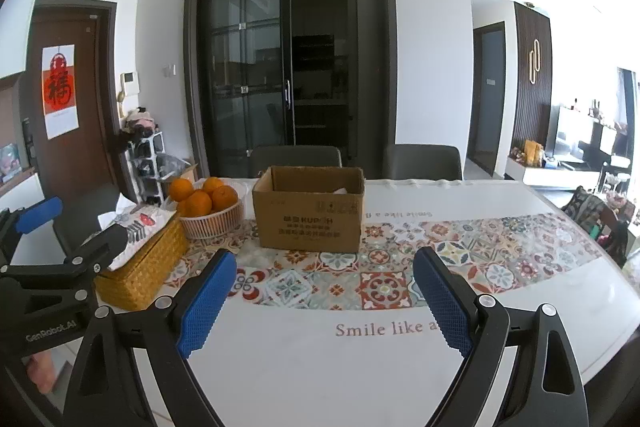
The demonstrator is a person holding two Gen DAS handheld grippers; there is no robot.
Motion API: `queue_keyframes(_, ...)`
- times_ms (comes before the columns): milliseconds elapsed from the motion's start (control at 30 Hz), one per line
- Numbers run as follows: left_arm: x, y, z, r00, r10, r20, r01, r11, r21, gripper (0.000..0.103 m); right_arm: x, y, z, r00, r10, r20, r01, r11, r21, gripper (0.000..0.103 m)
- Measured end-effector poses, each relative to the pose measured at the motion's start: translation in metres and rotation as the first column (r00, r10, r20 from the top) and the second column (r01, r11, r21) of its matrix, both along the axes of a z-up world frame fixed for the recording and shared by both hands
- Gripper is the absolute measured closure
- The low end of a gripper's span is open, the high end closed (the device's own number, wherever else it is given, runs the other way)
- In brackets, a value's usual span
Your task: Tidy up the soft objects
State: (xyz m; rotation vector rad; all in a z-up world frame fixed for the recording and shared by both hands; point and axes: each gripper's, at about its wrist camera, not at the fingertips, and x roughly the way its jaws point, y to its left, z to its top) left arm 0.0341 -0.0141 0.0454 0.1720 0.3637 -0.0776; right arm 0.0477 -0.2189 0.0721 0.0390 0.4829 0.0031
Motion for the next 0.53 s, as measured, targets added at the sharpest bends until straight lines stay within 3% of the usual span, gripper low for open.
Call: queue_keyframes(533,-0.0030,0.0013,-0.0002,0.999,-0.019,-0.030,0.018,1.000,-0.023,0.000,-0.0057,-0.0003,0.0029,1.000,0.007,0.003,-0.007,1.000,0.005,0.012)
